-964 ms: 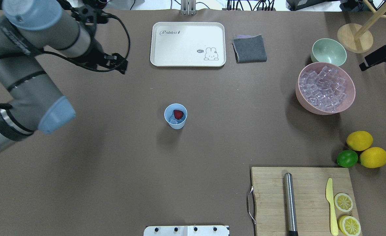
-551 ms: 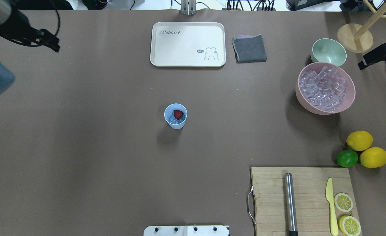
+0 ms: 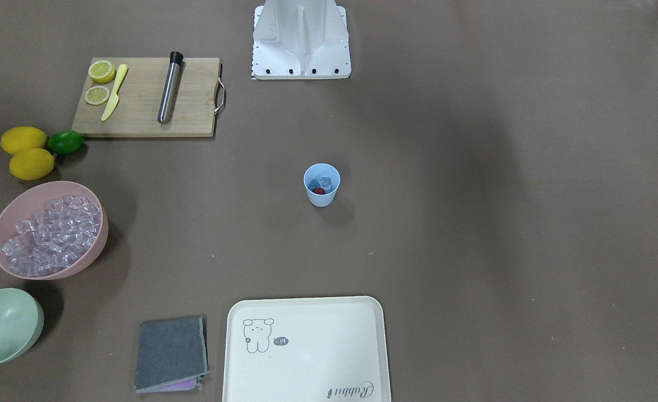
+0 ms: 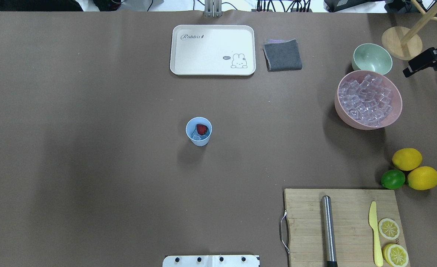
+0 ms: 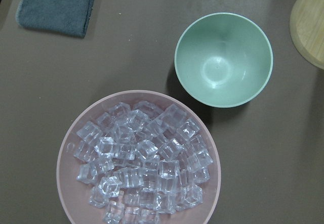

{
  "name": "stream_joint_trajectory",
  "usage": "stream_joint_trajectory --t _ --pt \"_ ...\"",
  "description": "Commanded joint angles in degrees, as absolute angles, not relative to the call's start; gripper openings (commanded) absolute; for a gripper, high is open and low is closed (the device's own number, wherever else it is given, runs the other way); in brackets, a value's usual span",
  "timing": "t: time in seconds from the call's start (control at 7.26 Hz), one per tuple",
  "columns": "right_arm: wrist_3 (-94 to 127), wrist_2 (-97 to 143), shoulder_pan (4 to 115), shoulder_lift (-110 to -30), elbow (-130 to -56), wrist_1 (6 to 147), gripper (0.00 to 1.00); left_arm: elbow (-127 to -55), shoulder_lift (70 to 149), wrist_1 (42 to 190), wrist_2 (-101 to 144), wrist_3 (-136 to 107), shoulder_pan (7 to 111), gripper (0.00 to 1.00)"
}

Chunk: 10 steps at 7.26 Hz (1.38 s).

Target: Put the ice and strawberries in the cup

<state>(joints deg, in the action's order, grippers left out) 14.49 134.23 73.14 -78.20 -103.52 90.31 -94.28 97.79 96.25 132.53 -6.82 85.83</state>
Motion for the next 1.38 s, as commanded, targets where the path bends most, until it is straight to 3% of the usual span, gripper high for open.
stream_joint_trajectory --t 0.0,1.24 --pt "15.03 134.38 73.65 -75.34 -103.01 93.31 0.98 -93.78 93.61 96.33 133.24 -3.69 90.44 0.98" --pt "12.22 133.68 76.64 -74.79 -102.57 96.24 0.98 -93.69 92.74 104.72 132.54 -7.73 90.26 0.98"
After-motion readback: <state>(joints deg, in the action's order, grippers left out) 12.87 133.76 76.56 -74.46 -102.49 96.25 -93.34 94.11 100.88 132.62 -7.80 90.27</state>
